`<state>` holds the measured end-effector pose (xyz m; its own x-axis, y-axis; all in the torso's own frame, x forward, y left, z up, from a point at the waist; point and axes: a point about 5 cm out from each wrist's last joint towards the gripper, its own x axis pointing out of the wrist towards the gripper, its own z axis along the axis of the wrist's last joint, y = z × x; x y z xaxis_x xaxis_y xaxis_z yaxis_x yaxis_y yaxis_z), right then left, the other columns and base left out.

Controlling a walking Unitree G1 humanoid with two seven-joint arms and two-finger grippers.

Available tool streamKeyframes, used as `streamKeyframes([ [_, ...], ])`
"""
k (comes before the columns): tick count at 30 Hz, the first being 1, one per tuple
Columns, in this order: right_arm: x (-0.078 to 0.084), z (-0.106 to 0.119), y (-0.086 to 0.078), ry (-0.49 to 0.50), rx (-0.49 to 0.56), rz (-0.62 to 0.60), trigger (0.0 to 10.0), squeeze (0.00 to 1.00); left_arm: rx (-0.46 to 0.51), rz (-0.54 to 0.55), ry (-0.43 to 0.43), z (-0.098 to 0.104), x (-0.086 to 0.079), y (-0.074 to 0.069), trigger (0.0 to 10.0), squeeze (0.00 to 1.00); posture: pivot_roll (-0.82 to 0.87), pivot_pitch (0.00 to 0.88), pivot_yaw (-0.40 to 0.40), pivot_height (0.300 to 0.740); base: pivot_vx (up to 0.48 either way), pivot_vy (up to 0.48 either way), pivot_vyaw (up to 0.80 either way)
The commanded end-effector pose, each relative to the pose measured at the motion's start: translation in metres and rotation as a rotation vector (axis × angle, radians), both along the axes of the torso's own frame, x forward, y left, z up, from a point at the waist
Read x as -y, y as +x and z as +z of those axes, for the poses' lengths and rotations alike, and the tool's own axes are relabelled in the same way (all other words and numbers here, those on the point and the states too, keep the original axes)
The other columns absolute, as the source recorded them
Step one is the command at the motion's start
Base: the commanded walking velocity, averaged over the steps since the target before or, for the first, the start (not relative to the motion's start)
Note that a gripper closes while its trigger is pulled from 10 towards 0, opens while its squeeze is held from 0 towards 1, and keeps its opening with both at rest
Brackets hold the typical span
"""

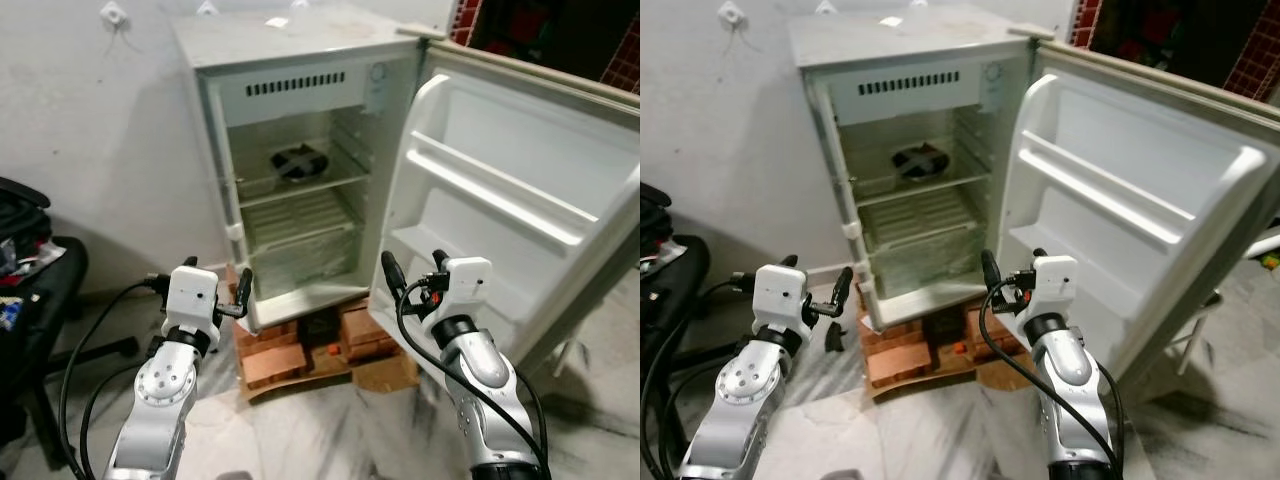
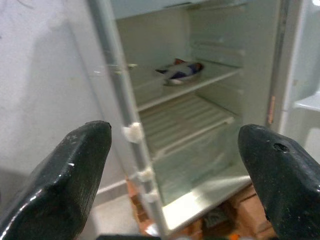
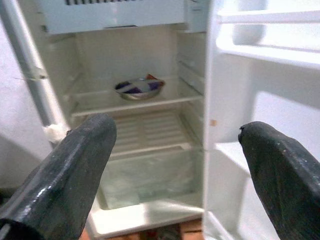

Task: Restocking fridge

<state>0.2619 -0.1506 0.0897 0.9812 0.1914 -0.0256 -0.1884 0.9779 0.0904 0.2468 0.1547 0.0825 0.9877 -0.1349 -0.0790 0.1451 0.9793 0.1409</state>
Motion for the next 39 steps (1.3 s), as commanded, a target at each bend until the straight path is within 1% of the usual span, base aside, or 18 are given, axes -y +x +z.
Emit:
streamKeyframes([
  [1, 0.003, 0.001, 0.001, -0.009, -0.003, -0.006, 10.0, 0.0, 0.004, -0.016, 0.006, 0.002, 0.006, 0.0, 10.0, 0.0, 0.08, 0.0, -0.01, 0.74, 0.0, -0.45, 0.0],
  [4, 0.003, 0.0, 0.001, -0.009, -0.005, -0.005, 10.0, 0.0, 0.006, -0.02, 0.007, 0.003, 0.006, 0.001, 10.0, 0.0, 0.08, 0.0, -0.01, 0.74, 0.0, -0.435, 0.0],
  [7, 0.001, -0.001, 0.001, -0.01, -0.009, 0.001, 10.0, 0.0, 0.004, -0.028, 0.013, 0.003, 0.005, 0.002, 10.0, 0.0, 0.08, 0.0, -0.01, 0.74, -0.259, -0.405, 0.0],
  [15, -0.003, -0.001, 0.0, 0.011, -0.015, 0.044, 10.0, 0.0, -0.015, -0.063, 0.028, -0.001, 0.013, -0.002, 10.0, 0.0, 0.08, 0.0, -0.011, 0.74, -0.351, -0.322, 0.0],
  [18, -0.007, -0.002, -0.001, 0.032, -0.031, 0.087, 10.0, 0.0, -0.017, -0.073, 0.037, -0.002, 0.015, -0.003, 10.0, 0.0, 0.08, 0.0, -0.012, 0.74, -0.417, -0.082, 0.0],
  [20, -0.012, -0.004, -0.003, 0.056, -0.052, 0.142, 10.0, 0.0, -0.017, -0.076, 0.039, -0.002, 0.015, -0.003, 10.0, 0.0, 0.08, 0.0, -0.013, 0.74, -0.42, 0.0, 0.0],
  [21, -0.012, -0.004, -0.003, 0.056, -0.052, 0.142, 10.0, 0.0, -0.017, -0.076, 0.039, -0.002, 0.015, -0.003, 10.0, 0.0, 0.08, 0.0, -0.013, 0.74, -0.42, 0.0, 0.0],
  [25, -0.021, -0.007, -0.009, 0.071, -0.094, 0.265, 10.0, 0.0, -0.014, -0.079, 0.049, -0.001, 0.015, -0.002, 10.0, 0.0, 0.08, 0.0, -0.015, 0.74, -0.42, 0.0, 0.0],
  [26, -0.023, -0.012, -0.011, 0.052, -0.125, 0.309, 10.0, 0.0, -0.004, -0.08, 0.057, 0.0, 0.015, -0.002, 10.0, 0.0, 0.08, 0.0, -0.014, 0.74, -0.416, -0.24, 0.0],
  [27, -0.023, -0.012, -0.011, 0.052, -0.125, 0.309, 10.0, 0.0, -0.004, -0.08, 0.057, 0.0, 0.015, -0.002, 10.0, 0.0, 0.08, 0.0, -0.014, 0.74, -0.416, -0.24, 0.0],
  [28, -0.022, -0.013, -0.011, 0.031, -0.128, 0.313, 10.0, 0.0, 0.008, -0.087, 0.065, 0.0, 0.015, -0.002, 10.0, 0.0, 0.08, 0.0, -0.014, 0.74, -0.285, -0.277, 0.0],
  [30, -0.017, -0.013, -0.009, 0.019, -0.126, 0.28, 10.0, 0.0, 0.016, -0.085, 0.064, 0.001, 0.013, -0.002, 10.0, 0.0, 0.08, 0.0, -0.014, 0.74, 0.0, 0.0, 0.0],
  [32, -0.005, -0.008, -0.002, -0.011, -0.081, 0.162, 10.0, 0.0, 0.014, -0.051, 0.052, 0.002, 0.007, -0.001, 10.0, 0.0, 0.07, 0.0, -0.008, 0.74, 0.0, 0.0, 0.0],
  [39, 0.01, 0.002, -0.002, -0.02, -0.018, 0.019, 10.0, 0.0, 0.007, 0.016, 0.017, 0.001, -0.005, -0.001, 10.0, 0.0, 0.06, 0.0, -0.001, 0.74, 0.0, 0.0, 0.0],
])
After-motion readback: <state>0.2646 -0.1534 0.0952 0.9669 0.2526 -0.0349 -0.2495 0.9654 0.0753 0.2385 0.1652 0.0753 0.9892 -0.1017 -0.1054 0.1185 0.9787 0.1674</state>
